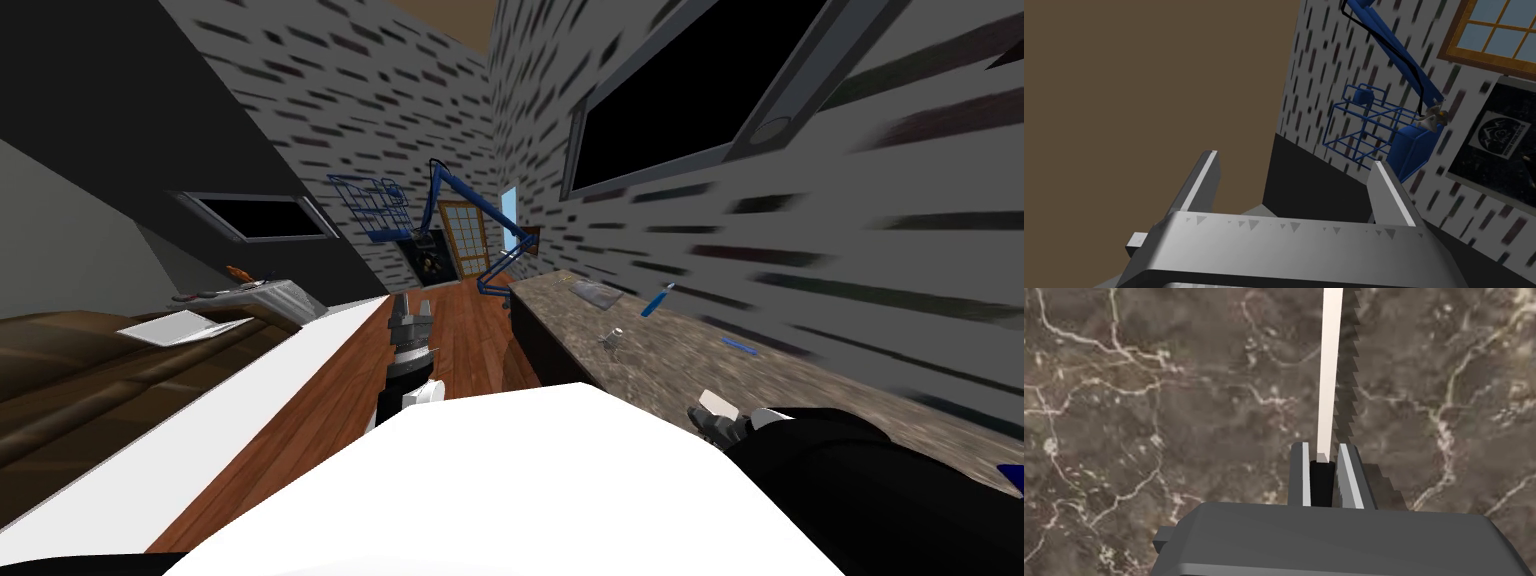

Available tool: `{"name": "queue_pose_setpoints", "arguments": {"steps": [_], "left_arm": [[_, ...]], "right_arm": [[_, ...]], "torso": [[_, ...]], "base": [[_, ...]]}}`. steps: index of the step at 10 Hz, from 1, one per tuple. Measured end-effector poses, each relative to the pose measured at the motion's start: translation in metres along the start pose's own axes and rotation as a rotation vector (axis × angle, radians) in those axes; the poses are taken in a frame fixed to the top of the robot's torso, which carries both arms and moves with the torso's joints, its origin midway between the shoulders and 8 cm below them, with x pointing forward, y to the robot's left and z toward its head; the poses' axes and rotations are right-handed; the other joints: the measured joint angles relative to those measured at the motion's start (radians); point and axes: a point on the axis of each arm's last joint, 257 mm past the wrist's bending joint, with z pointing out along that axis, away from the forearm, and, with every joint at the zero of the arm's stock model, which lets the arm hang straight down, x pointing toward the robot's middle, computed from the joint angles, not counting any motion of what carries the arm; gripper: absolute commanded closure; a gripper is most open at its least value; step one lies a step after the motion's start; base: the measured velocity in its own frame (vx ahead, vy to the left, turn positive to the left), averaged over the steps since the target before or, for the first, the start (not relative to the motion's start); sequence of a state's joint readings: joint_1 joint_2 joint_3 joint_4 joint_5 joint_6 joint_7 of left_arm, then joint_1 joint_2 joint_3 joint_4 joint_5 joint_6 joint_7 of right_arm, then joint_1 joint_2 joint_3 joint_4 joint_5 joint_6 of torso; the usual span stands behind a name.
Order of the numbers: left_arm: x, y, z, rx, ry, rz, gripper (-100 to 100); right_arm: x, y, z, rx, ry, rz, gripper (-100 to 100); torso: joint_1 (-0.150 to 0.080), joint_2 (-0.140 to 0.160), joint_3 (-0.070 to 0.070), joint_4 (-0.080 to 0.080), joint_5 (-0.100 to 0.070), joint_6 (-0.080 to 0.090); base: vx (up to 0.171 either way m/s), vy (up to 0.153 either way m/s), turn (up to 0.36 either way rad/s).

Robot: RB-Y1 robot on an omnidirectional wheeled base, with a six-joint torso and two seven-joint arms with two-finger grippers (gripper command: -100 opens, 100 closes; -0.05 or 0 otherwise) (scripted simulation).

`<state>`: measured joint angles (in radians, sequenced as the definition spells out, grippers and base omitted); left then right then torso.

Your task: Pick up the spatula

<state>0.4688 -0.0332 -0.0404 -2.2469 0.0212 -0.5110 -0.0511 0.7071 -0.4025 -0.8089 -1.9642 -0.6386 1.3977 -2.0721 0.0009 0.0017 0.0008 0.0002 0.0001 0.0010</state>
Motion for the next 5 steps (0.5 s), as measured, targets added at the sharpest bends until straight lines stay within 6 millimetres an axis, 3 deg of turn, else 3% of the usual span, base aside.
{"name": "queue_pose_setpoints", "arguments": {"steps": [1,2,3,5], "left_arm": [[0.000,0.000,0.000,0.000,0.000,0.000,0],[0.000,0.000,0.000,0.000,0.000,0.000,0],[0.000,0.000,0.000,0.000,0.000,0.000,0],[0.000,0.000,0.000,0.000,0.000,0.000,0]], "right_arm": [[0.000,0.000,0.000,0.000,0.000,0.000,100],[0.000,0.000,0.000,0.000,0.000,0.000,0],[0.000,0.000,0.000,0.000,0.000,0.000,100],[-0.002,-0.012,-0.005,0.008,0.001,-0.014,100]], "torso": [[0.000,0.000,0.000,0.000,0.000,0.000],[0.000,0.000,0.000,0.000,0.000,0.000],[0.000,0.000,0.000,0.000,0.000,0.000],[-0.003,0.002,0.001,0.000,0.000,0.000]], "base": [[0.000,0.000,0.000],[0.000,0.000,0.000],[-0.018,-0.027,-0.086],[-0.022,-0.047,-0.073]]}}
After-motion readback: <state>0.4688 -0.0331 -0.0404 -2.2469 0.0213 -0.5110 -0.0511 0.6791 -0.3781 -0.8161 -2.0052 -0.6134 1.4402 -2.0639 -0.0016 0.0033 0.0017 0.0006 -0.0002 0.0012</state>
